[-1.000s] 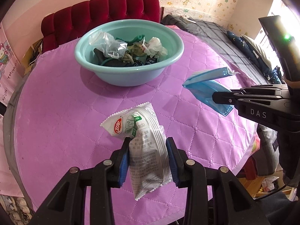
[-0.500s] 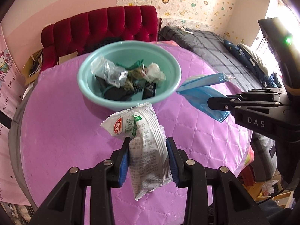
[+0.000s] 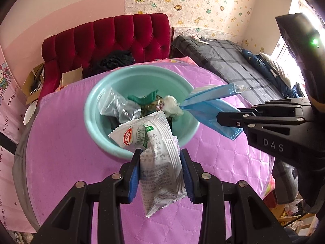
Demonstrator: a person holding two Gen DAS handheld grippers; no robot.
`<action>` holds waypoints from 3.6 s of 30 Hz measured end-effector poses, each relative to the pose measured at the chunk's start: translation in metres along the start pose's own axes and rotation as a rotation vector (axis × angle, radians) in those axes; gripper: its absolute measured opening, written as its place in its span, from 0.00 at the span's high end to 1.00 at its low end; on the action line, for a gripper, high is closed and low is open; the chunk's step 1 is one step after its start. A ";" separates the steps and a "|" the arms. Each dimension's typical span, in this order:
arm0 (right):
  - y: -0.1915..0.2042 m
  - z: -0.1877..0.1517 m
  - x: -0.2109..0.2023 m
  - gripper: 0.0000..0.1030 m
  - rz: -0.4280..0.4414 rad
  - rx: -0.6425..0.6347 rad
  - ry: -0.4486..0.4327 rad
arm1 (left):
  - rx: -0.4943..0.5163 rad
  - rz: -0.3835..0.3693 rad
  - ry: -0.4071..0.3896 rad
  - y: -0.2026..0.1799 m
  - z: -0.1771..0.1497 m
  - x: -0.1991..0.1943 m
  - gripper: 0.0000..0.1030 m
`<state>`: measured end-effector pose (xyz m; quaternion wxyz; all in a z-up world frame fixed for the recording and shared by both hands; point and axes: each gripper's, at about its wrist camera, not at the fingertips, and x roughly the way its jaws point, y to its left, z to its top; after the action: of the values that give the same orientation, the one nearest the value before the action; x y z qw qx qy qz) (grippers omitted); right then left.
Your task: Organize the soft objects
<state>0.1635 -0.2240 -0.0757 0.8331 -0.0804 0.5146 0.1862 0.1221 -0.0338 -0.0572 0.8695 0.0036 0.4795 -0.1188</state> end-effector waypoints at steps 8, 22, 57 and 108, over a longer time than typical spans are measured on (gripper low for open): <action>0.002 0.035 0.011 0.95 0.003 -0.011 -0.003 | 0.003 0.005 -0.007 0.008 0.028 0.016 0.60; -0.008 0.094 0.054 0.95 -0.007 0.017 0.018 | -0.024 0.023 0.007 0.029 0.068 0.059 0.60; -0.033 0.139 0.138 0.50 0.012 0.127 0.107 | -0.044 0.127 0.023 0.051 0.103 0.127 0.08; 0.010 0.021 0.002 0.00 -0.060 0.056 -0.099 | -0.030 0.301 -0.086 -0.005 0.005 -0.001 0.00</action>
<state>0.1778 -0.2076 -0.0678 0.8647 -0.0633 0.4750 0.1506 0.1247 -0.0394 -0.0530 0.8972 0.0574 0.4374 0.0197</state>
